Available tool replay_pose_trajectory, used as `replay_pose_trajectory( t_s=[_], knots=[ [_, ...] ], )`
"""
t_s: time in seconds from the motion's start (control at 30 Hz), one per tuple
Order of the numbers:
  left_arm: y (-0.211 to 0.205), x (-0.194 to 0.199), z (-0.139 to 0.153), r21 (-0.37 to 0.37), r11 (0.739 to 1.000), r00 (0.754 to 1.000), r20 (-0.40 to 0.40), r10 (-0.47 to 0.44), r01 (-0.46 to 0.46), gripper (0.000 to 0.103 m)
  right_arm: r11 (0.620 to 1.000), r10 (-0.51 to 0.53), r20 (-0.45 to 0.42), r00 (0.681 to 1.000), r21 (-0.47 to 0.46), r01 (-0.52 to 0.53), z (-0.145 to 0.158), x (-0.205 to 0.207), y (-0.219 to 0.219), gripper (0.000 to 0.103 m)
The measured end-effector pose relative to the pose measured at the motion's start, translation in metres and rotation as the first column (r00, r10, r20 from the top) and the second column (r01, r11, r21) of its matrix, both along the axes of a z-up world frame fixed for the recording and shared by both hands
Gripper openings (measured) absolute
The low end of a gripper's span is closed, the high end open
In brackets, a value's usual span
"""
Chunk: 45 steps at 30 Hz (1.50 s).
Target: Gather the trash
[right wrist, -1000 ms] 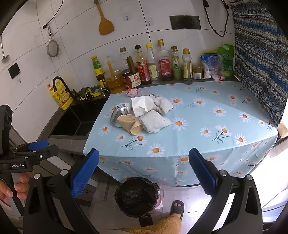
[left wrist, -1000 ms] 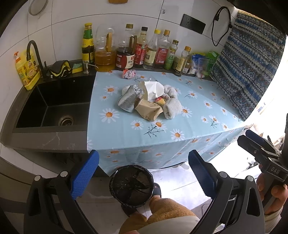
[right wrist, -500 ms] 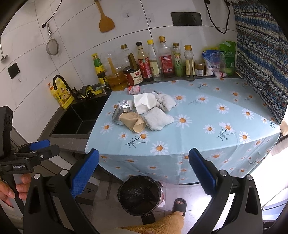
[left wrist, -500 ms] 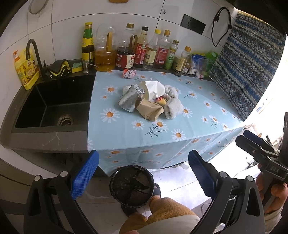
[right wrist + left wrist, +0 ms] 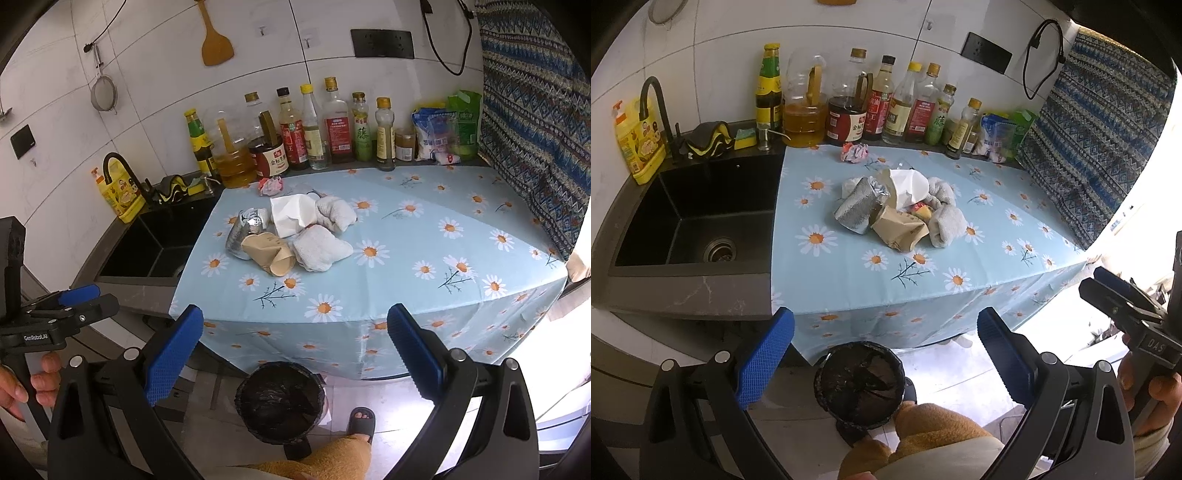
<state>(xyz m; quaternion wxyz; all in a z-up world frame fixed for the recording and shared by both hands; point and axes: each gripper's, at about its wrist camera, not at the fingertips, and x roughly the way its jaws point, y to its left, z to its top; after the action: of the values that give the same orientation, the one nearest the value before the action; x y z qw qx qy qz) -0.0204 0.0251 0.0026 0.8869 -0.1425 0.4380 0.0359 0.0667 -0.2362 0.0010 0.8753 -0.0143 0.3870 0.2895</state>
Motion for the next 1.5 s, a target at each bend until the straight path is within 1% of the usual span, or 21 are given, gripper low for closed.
replay_pose_trajectory(
  t_s=[0.17,0.23,0.3,0.4,0.47,0.53,0.6,0.7,0.77,0.9,0.93,1.0,1.07,1.17,1.2,1.27,1.37,1.43,1.5],
  knots=[
    [0.007,0.005,-0.003,0.0,1.0,1.0,-0.003,-0.019,0.019,0.096,1.0,-0.008,0.006,1.0,-0.01,0.008,0.002,-0.002,-0.001,0.099],
    [0.013,0.008,-0.004,-0.019,1.0,1.0,0.003,-0.017,0.017,0.096,1.0,-0.009,0.001,1.0,-0.015,0.009,0.001,0.001,-0.001,0.099],
    [0.019,0.01,-0.001,-0.055,0.998,1.0,0.03,-0.006,0.008,0.096,1.0,-0.006,-0.009,1.0,-0.018,0.006,-0.002,0.007,0.001,0.099],
    [0.027,0.017,0.002,-0.086,0.996,0.999,0.049,-0.001,0.005,0.096,1.0,-0.001,-0.016,1.0,-0.028,0.001,-0.007,0.017,0.005,0.099],
    [0.03,0.027,0.001,-0.095,0.995,0.999,0.043,-0.005,0.009,0.096,0.999,0.017,-0.035,0.999,-0.035,-0.018,-0.013,0.025,0.008,0.099],
    [0.032,0.037,-0.003,-0.116,0.993,0.999,0.024,-0.03,0.033,0.096,0.999,0.038,-0.051,0.998,-0.036,-0.04,-0.019,0.035,0.011,0.099],
    [0.032,0.045,-0.005,-0.135,0.99,0.998,0.028,-0.049,0.052,0.096,0.998,0.05,-0.065,0.997,-0.037,-0.052,-0.024,0.048,0.013,0.099],
    [0.034,0.066,-0.014,-0.137,0.989,0.999,-0.003,-0.054,0.053,0.096,0.998,0.058,-0.079,0.995,-0.03,-0.061,-0.029,0.067,0.016,0.099],
    [0.035,0.078,-0.019,-0.142,0.988,0.998,-0.011,-0.059,0.057,0.096,0.997,0.079,-0.095,0.992,-0.008,-0.08,-0.034,0.085,0.019,0.099],
    [0.037,0.109,-0.035,-0.123,0.99,0.997,-0.033,-0.076,0.072,0.096,0.992,0.123,-0.122,0.985,-0.003,-0.124,-0.046,0.112,0.029,0.099],
    [0.041,0.118,-0.041,-0.115,0.992,0.996,-0.054,-0.066,0.059,0.096,0.991,0.135,-0.132,0.982,0.004,-0.136,-0.051,0.12,0.033,0.099],
    [0.05,0.137,-0.056,-0.13,0.991,0.995,-0.087,-0.052,0.04,0.096,0.986,0.166,-0.173,0.971,0.027,-0.164,-0.064,0.137,0.041,0.099],
    [0.059,0.15,-0.068,-0.14,0.99,0.993,-0.115,-0.032,0.016,0.095,0.984,0.178,-0.189,0.966,0.029,-0.175,-0.073,0.148,0.047,0.099],
    [0.067,0.172,-0.084,-0.142,0.99,0.99,-0.141,-0.023,0.003,0.095,0.98,0.2,-0.23,0.953,0.041,-0.195,-0.09,0.167,0.057,0.098],
    [0.068,0.181,-0.088,-0.141,0.99,0.989,-0.143,-0.032,0.012,0.095,0.979,0.203,-0.24,0.949,0.042,-0.199,-0.095,0.172,0.059,0.097],
    [0.069,0.194,-0.094,-0.12,0.993,0.987,-0.159,-0.033,0.014,0.095,0.976,0.217,-0.263,0.94,0.046,-0.213,-0.106,0.185,0.065,0.096],
    [0.067,0.215,-0.099,-0.093,0.995,0.982,-0.179,-0.056,0.04,0.095,0.971,0.236,-0.271,0.933,0.042,-0.234,-0.115,0.199,0.071,0.096],
    [0.062,0.227,-0.1,-0.064,0.995,0.98,-0.182,-0.085,0.074,0.095,0.968,0.251,-0.267,0.93,0.037,-0.25,-0.119,0.206,0.075,0.096],
    [0.059,0.237,-0.104,-0.016,0.995,0.975,-0.2,-0.1,0.098,0.095,0.965,0.261,-0.274,0.926,0.043,-0.259,-0.122,0.212,0.078,0.095]
  ],
)
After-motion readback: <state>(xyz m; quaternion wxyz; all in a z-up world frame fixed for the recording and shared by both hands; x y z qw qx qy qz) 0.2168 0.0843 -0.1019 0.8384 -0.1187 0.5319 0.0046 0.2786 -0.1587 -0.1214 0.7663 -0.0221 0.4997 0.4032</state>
